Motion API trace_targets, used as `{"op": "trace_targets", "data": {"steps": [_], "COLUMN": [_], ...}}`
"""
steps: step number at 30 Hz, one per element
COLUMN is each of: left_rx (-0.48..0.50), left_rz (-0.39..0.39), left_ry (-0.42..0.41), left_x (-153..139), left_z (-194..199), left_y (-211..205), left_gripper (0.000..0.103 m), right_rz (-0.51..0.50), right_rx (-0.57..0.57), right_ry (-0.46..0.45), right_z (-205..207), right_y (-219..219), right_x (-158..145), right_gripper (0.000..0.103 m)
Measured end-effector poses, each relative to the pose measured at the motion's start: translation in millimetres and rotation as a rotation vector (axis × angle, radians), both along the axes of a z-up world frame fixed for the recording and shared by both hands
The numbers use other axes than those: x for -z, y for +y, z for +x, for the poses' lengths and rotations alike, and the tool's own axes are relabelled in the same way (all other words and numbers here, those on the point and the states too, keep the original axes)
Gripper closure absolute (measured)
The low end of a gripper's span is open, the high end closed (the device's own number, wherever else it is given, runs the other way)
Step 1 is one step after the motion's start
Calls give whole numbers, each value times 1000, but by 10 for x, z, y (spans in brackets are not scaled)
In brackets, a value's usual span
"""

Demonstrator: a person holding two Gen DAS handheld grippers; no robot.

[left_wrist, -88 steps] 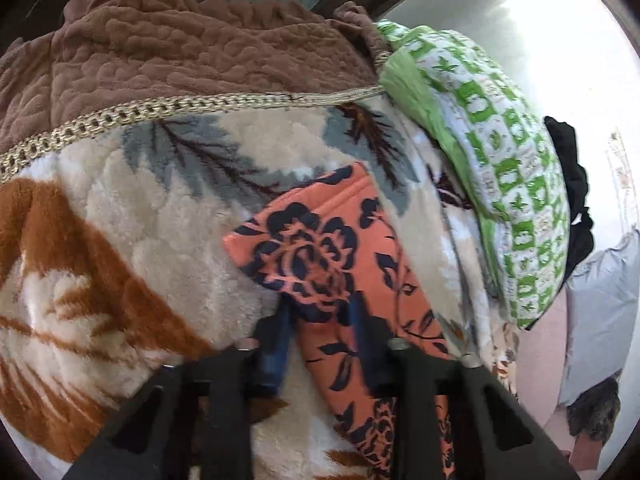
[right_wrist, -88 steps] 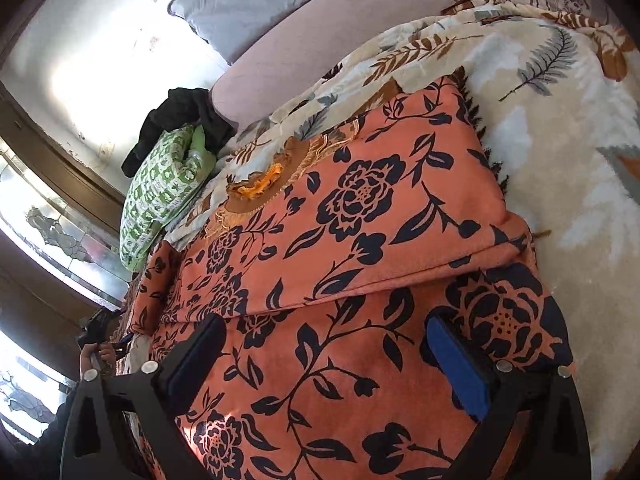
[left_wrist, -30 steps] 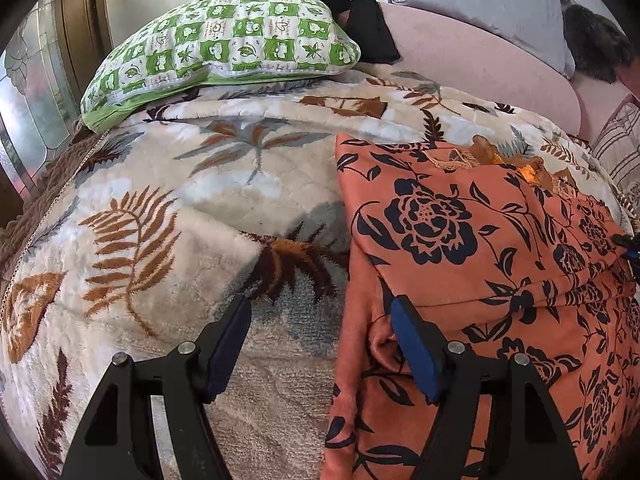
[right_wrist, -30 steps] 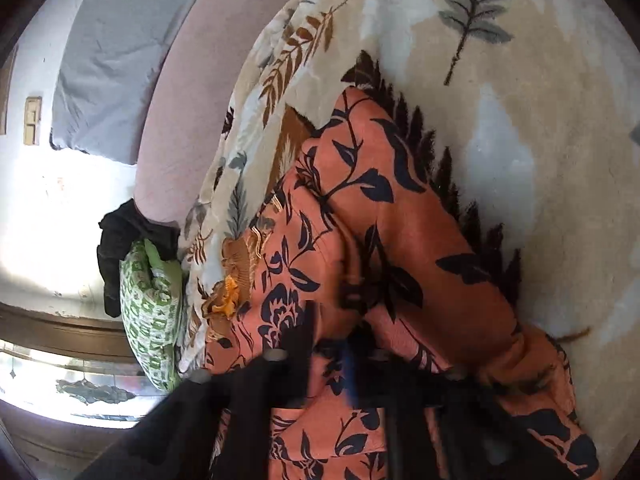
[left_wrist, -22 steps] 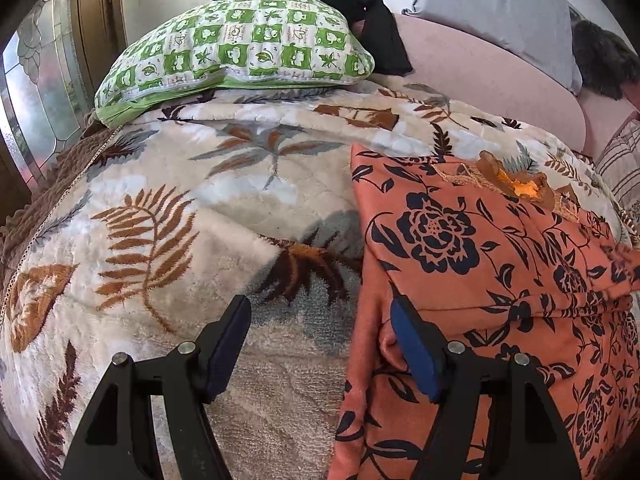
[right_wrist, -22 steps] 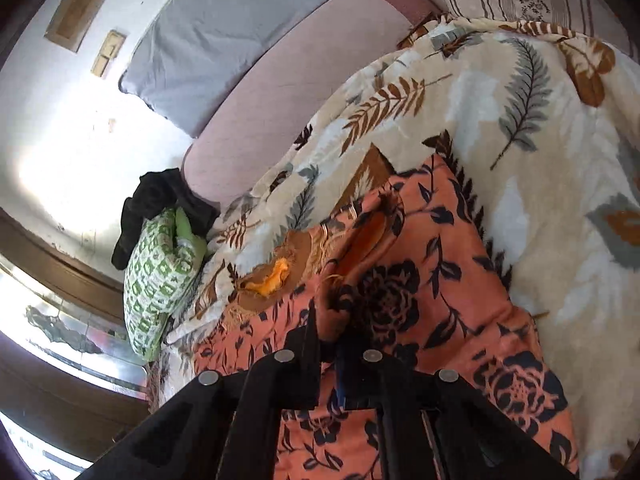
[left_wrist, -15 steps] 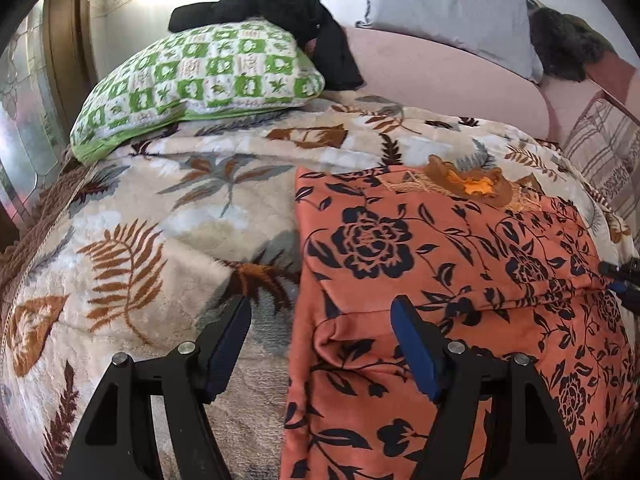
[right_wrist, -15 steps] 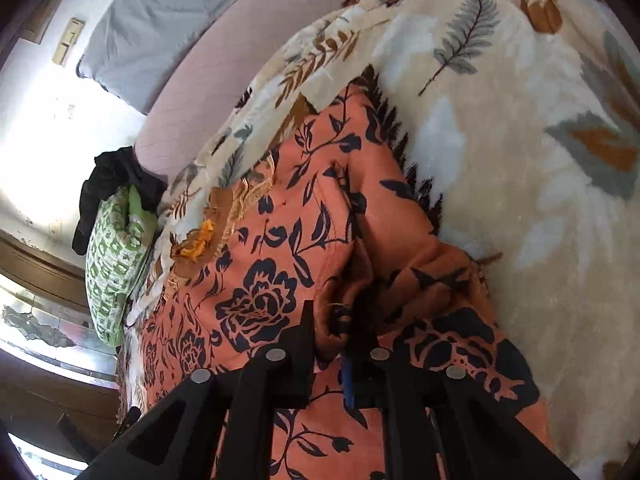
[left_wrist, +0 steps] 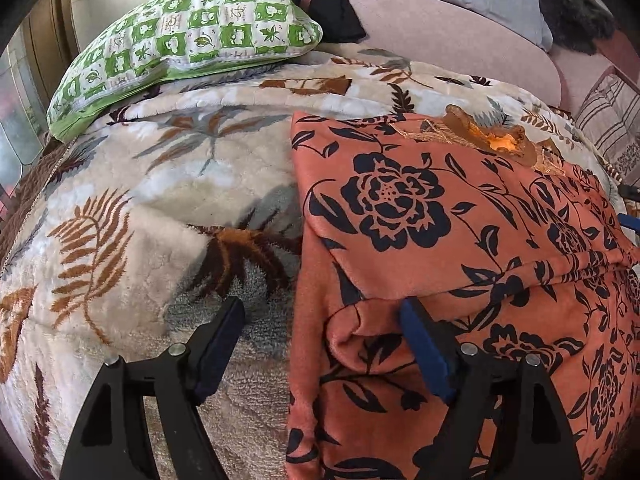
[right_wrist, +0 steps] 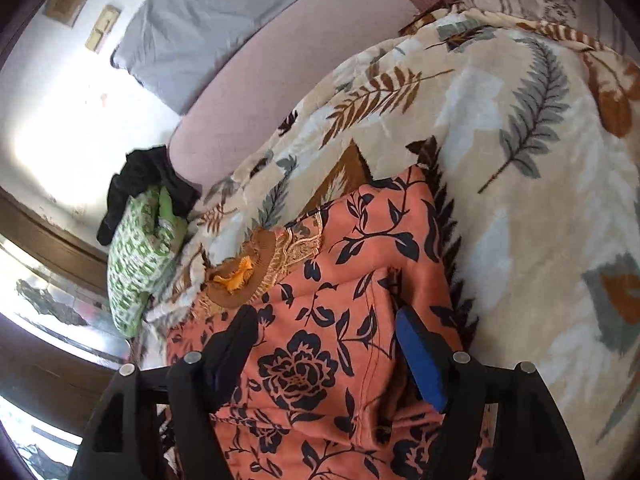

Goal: Fold small clothes

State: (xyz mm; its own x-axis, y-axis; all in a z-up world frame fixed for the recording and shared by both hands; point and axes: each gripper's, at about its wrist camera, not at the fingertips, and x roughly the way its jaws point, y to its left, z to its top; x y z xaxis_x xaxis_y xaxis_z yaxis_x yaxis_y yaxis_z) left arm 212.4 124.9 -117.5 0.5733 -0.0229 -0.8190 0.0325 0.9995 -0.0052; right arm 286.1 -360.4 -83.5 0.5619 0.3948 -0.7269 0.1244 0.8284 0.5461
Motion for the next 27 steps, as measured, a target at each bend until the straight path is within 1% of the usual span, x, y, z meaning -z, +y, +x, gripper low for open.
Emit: {"op": "trace_targets", "data": {"steps": [1,2,3,4,5,6,7,9,10,11,12,13,14,15,16,17,18,19,21,22,23,24,25,26,27], "left_rx": [1,1,1,1,1,1,2,3,3,3,4,4,5,5,4,5,5,5,5,4,4,5,4,-2,-12], "left_rz": [-4,-8,-15,-22,-30,-35,-37,-33,-31,-29,-30,-35,-40,-46,-48,-45,-41,-40,-46,-45,-44,-42,-41,-41,-41], "left_ry": [-1,-2,-4,-7,-9,-11,-13,-17,-18,-18,-17,-18,-17,-21,-21,-22,-23,-25,-22,-21,-19,-16,-12,-7,0], "left_x": [3,8,18,23,28,30,33,40,42,44,44,43,45,47,49,50,50,50,48,50,47,40,19,-8,-46], "left_z": [2,2,-1,-4,-6,-5,-6,-7,-6,-4,-2,-7,-12,-19,-21,-23,-23,-27,-21,-24,-20,-15,-15,-20,-37], "left_y": [7,15,27,40,53,59,61,54,49,46,48,56,67,79,83,79,72,72,71,64,59,54,53,56,61], "left_gripper": [20,19,19,18,18,18,18,17,17,17,17,17,17,17,17,17,17,17,17,17,17,17,17,17,17], "right_rz": [-82,-130,-157,-194,-230,-260,-316,-471,-509,-523,-519,-488,-451,-429,-412,-393,-385,-384,-358,-322,-261,-181,-116,-86,-83], "right_rx": [-17,-32,-57,-71,-81,-87,-85,-78,-78,-78,-94,-106,-85,-52,-31,-18,1,32,75,88,87,51,-3,-43,-70], "right_ry": [36,62,88,103,97,76,40,-54,-67,-51,1,79,85,47,34,25,10,-14,-74,-101,-128,-146,-140,-113,-49], "right_z": [83,146,198,226,226,213,188,124,137,186,274,364,372,319,272,217,151,68,-88,-171,-241,-292,-312,-292,-233], "right_y": [47,81,118,153,187,216,257,369,395,393,374,339,289,255,242,221,196,161,131,123,138,174,222,276,298], "right_x": [46,103,165,186,164,108,13,-202,-213,-139,12,179,221,152,81,15,-63,-159,-346,-417,-463,-458,-400,-297,-115], "right_gripper": [30,34,57,85,96,97,97,97,97,97,95,92,91,90,85,82,76,71,64,51,40,24,23,22,22]}}
